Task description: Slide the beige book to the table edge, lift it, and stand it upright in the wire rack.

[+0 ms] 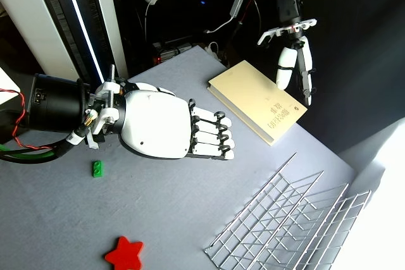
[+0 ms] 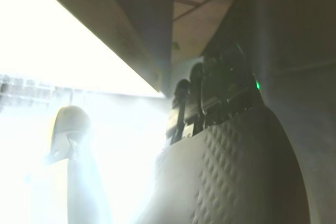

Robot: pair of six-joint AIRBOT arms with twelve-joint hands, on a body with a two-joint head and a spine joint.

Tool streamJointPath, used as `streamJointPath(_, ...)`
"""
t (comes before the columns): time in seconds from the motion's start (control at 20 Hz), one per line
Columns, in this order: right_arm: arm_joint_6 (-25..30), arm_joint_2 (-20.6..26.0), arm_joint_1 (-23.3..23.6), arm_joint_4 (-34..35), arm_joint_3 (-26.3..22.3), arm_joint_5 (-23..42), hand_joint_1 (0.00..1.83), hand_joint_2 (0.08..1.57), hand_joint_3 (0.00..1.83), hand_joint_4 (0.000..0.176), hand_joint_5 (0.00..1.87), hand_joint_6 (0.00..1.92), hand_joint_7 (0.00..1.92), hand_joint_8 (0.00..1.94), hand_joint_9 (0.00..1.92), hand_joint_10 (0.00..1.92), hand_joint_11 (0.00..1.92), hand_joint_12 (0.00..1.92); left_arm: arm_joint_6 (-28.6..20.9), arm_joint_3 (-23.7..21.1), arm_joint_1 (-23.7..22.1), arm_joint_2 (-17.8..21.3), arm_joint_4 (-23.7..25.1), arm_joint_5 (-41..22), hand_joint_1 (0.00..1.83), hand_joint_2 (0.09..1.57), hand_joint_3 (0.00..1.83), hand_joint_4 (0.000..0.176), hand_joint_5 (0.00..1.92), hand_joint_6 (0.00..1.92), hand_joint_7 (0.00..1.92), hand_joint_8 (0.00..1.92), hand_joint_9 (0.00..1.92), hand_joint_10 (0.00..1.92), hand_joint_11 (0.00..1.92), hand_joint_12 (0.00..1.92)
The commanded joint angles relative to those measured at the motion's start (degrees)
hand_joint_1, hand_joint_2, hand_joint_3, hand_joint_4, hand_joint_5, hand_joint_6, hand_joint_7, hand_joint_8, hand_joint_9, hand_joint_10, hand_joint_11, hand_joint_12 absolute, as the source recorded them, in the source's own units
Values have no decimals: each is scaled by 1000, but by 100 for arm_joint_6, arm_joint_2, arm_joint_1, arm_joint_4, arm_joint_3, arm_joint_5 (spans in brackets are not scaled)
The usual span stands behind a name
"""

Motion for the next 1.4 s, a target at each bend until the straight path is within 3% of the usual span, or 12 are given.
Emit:
streamJointPath(0.0,-6,28,27,164,-29,270,183,1149,2,0,38,0,73,1,39,2,0,139,-61,77,-53,-7,-11,-409,502,1099,2,47,74,6,106,0,110,2,0,393)
streamJointPath(0.15,-8,28,26,164,-32,270,193,1142,0,0,46,2,90,2,57,4,0,212,-107,153,-69,-115,-11,-429,545,1090,0,41,106,10,126,5,136,8,0,404)
streamJointPath(0.35,-8,28,25,164,-32,271,206,1136,0,0,28,4,77,2,44,5,0,223,-139,222,-68,-256,-11,-469,539,1096,0,48,84,2,104,2,113,3,0,410)
streamJointPath(0.55,-10,28,23,164,-33,273,183,1144,2,0,31,3,87,4,57,7,0,241,-139,338,-82,-388,-10,-515,569,1092,1,53,66,2,92,1,90,1,0,276)
streamJointPath(0.7,-10,28,23,164,-36,279,187,1142,0,0,45,4,110,6,78,9,0,294,-139,422,-96,-469,-8,-564,603,1078,0,48,92,7,106,2,108,5,0,330)
streamJointPath(0.95,-13,28,18,164,-38,313,217,1141,0,0,41,1,103,0,62,0,0,150,-139,518,-98,-549,-8,-582,641,1070,0,39,106,5,130,5,128,4,0,429)
streamJointPath(1.1,-20,29,17,164,-38,314,197,1146,0,0,28,4,102,3,73,3,0,224,-139,524,-98,-571,-9,-584,684,1063,0,31,132,5,147,2,153,6,0,520)
streamJointPath(1.35,-21,29,15,164,-38,322,168,1148,0,0,38,4,116,4,83,4,0,252,-154,528,-113,-599,-11,-586,690,1060,0,41,137,1,170,2,175,5,0,579)
